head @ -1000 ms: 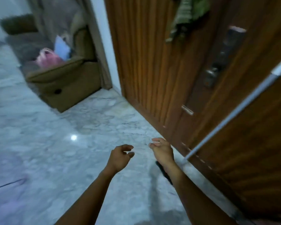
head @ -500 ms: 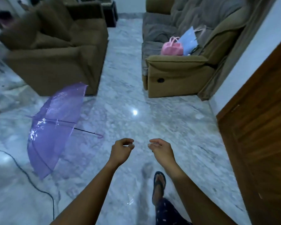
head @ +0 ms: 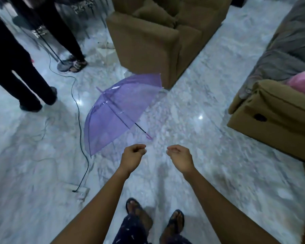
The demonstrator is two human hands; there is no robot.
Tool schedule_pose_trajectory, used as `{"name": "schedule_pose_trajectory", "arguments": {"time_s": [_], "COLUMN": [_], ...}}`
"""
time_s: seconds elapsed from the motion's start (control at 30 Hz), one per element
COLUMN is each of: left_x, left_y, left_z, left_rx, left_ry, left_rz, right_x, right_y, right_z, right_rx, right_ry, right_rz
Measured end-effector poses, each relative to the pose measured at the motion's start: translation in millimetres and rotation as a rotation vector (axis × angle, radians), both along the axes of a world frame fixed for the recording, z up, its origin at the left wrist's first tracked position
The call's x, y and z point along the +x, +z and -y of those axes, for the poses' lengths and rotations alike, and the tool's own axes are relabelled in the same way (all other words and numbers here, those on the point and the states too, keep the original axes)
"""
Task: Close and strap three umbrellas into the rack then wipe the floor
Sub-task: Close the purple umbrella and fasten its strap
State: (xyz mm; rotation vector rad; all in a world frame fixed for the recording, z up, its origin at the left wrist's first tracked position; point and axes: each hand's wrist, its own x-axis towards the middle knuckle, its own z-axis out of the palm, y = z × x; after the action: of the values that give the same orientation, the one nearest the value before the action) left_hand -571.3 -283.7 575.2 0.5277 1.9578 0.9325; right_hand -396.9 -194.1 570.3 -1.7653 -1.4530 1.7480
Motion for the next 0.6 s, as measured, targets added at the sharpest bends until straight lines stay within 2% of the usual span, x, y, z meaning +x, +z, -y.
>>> {"name": "schedule_pose_trajectory", "arguments": {"time_s": [0.17,0.3,0.43,0.6], "left_x": [-35.7,-57.4,-86.9,-138.2], "left_y": [-44.9,-105.3,-198.1,-355.9], "left_z": [-34.7,-81.1,-140.2,-210.8], "left_rx": [-0.092,-0.161,-0.190,-0.140], "left_ry": [0.059,0.080,0.147,0.338], "left_rz": [0.071,0.158,0.209,0.191], "right_x": [-43.7,-76.5,-119.1,-186.4], "right_y": [-32.9,-77.2,-173.8,-341.7], "right_z": [-51.2,-97.0,-155.4,-223.4], "right_rx": [-0.022,-0.042,-0.057,0.001], "right_ry": [0.124,0.128,0.164,0.325], "right_rz": [0.065,0.089,0.135,0.121]}}
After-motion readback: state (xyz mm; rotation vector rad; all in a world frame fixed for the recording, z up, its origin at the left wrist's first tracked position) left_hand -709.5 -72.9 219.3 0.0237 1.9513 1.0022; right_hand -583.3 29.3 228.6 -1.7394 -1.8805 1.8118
